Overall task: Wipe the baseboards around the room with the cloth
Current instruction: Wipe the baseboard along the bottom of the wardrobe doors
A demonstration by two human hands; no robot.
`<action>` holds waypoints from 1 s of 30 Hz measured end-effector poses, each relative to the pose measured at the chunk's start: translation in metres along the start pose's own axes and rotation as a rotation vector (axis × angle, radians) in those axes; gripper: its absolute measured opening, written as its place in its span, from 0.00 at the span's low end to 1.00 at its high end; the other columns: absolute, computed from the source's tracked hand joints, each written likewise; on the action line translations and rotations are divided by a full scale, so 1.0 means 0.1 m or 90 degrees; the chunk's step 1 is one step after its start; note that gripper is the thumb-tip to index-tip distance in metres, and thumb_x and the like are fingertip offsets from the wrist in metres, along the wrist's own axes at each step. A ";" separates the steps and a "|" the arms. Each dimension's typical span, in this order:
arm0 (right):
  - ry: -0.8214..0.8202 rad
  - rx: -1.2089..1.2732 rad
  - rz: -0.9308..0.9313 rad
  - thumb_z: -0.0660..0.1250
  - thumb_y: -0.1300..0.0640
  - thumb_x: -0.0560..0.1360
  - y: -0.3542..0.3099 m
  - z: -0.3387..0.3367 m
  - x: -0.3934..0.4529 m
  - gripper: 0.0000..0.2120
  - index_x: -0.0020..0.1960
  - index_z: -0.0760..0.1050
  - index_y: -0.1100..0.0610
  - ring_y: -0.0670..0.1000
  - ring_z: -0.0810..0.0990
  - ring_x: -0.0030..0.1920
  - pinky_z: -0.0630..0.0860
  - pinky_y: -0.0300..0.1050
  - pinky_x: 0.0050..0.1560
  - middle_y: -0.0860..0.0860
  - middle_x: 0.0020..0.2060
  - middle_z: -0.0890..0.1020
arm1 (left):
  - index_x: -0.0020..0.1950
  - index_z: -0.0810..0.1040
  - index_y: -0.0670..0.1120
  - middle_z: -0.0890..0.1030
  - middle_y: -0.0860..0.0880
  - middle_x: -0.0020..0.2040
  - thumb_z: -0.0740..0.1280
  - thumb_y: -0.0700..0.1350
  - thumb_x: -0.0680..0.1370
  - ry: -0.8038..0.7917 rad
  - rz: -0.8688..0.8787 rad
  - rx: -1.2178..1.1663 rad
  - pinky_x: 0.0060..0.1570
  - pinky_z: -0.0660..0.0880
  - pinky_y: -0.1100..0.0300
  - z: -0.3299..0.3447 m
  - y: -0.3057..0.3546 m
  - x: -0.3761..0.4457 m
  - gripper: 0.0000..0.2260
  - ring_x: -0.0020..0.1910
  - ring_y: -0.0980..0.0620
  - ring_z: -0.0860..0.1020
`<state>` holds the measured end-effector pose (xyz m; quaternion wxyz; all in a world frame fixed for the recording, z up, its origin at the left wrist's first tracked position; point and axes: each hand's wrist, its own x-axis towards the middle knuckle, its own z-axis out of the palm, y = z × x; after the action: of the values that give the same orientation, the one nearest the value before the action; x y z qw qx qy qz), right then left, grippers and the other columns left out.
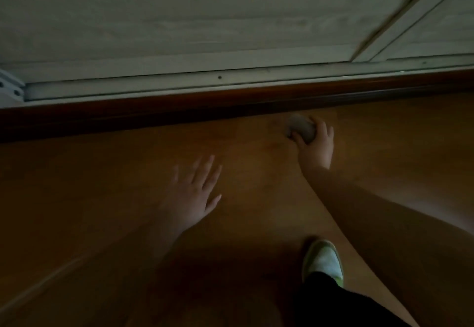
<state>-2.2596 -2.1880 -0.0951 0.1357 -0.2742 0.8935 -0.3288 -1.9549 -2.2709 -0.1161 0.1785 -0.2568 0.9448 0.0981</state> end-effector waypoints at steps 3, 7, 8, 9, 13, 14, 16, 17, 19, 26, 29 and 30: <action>0.007 0.018 0.038 0.72 0.54 0.75 -0.23 -0.27 -0.26 0.25 0.70 0.70 0.51 0.43 0.70 0.53 0.69 0.35 0.51 0.49 0.62 0.70 | 0.81 0.40 0.51 0.39 0.46 0.81 0.33 0.66 0.78 0.009 -0.028 0.003 0.72 0.52 0.34 -0.38 0.15 -0.14 0.34 0.80 0.42 0.46; -0.018 0.047 0.082 0.72 0.54 0.75 -0.48 -0.76 -0.62 0.23 0.68 0.71 0.50 0.42 0.72 0.52 0.65 0.24 0.46 0.45 0.59 0.70 | 0.80 0.38 0.52 0.40 0.46 0.81 0.36 0.68 0.78 -0.007 -0.112 -0.026 0.72 0.54 0.34 -0.92 0.29 -0.43 0.34 0.80 0.39 0.45; -0.022 0.045 0.091 0.72 0.54 0.75 -0.53 -0.88 -0.68 0.23 0.68 0.72 0.51 0.42 0.72 0.52 0.65 0.24 0.45 0.46 0.59 0.71 | 0.80 0.38 0.52 0.41 0.46 0.81 0.36 0.68 0.78 -0.010 -0.124 -0.037 0.72 0.55 0.34 -1.05 0.30 -0.49 0.35 0.79 0.39 0.46; -0.026 0.040 0.099 0.72 0.54 0.75 -0.59 -1.00 -0.73 0.22 0.68 0.72 0.51 0.43 0.72 0.52 0.65 0.25 0.45 0.47 0.59 0.71 | 0.80 0.40 0.51 0.42 0.45 0.81 0.36 0.69 0.78 -0.011 -0.127 -0.038 0.71 0.56 0.34 -1.17 0.31 -0.54 0.35 0.79 0.38 0.47; -0.031 0.030 0.126 0.73 0.54 0.75 -0.75 -1.44 -0.77 0.22 0.67 0.73 0.52 0.44 0.72 0.52 0.65 0.26 0.46 0.45 0.57 0.71 | 0.81 0.41 0.51 0.45 0.44 0.81 0.34 0.70 0.77 -0.044 -0.142 -0.028 0.70 0.58 0.34 -1.53 0.38 -0.73 0.37 0.79 0.38 0.50; -0.034 0.026 0.119 0.73 0.53 0.75 -0.78 -1.56 -0.75 0.22 0.67 0.73 0.52 0.43 0.73 0.52 0.65 0.26 0.46 0.44 0.56 0.71 | 0.80 0.40 0.51 0.44 0.44 0.81 0.33 0.70 0.76 -0.055 -0.144 -0.033 0.71 0.57 0.34 -1.58 0.42 -0.76 0.37 0.79 0.38 0.50; -0.054 0.012 0.099 0.74 0.52 0.74 -0.85 -1.76 -0.68 0.23 0.66 0.74 0.52 0.41 0.73 0.50 0.65 0.26 0.45 0.43 0.54 0.72 | 0.80 0.38 0.53 0.42 0.45 0.81 0.30 0.71 0.76 -0.066 -0.143 -0.039 0.71 0.57 0.34 -1.71 0.55 -0.77 0.37 0.79 0.37 0.50; -0.069 0.008 0.094 0.74 0.52 0.73 -0.87 -1.84 -0.64 0.22 0.66 0.74 0.51 0.39 0.73 0.49 0.66 0.25 0.44 0.43 0.53 0.73 | 0.80 0.38 0.53 0.42 0.45 0.81 0.30 0.71 0.75 -0.072 -0.143 -0.048 0.71 0.57 0.34 -1.79 0.63 -0.75 0.37 0.78 0.37 0.51; -0.109 0.014 0.085 0.75 0.50 0.73 -0.92 -1.97 -0.59 0.23 0.65 0.74 0.49 0.35 0.73 0.48 0.67 0.23 0.42 0.43 0.52 0.74 | 0.79 0.37 0.53 0.43 0.45 0.81 0.31 0.72 0.76 -0.082 -0.145 -0.060 0.71 0.57 0.34 -1.93 0.82 -0.71 0.37 0.78 0.37 0.55; -0.213 -0.007 0.001 0.78 0.50 0.70 -1.01 -2.37 -0.30 0.25 0.64 0.74 0.49 0.38 0.71 0.45 0.65 0.20 0.42 0.43 0.52 0.72 | 0.80 0.40 0.51 0.53 0.42 0.80 0.29 0.73 0.72 -0.130 -0.202 -0.094 0.71 0.61 0.35 -2.43 1.14 -0.59 0.41 0.77 0.39 0.58; -0.226 -0.033 -0.020 0.79 0.52 0.68 -0.96 -2.58 -0.15 0.25 0.63 0.74 0.49 0.40 0.70 0.48 0.64 0.23 0.43 0.43 0.53 0.72 | 0.80 0.42 0.50 0.54 0.41 0.80 0.31 0.72 0.73 -0.138 -0.215 -0.112 0.71 0.62 0.35 -2.56 1.31 -0.50 0.41 0.77 0.39 0.57; -0.221 -0.042 -0.021 0.79 0.53 0.68 -0.93 -2.63 -0.12 0.25 0.62 0.74 0.50 0.41 0.70 0.48 0.64 0.23 0.43 0.44 0.53 0.72 | 0.80 0.42 0.49 0.54 0.41 0.80 0.32 0.72 0.74 -0.126 -0.205 -0.115 0.70 0.61 0.34 -2.55 1.36 -0.46 0.41 0.77 0.38 0.57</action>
<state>-2.3240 -2.1049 0.1641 0.2736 -0.3459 0.8622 -0.2491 -2.0620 -2.2050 0.1484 0.2600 -0.4087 0.8568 0.1769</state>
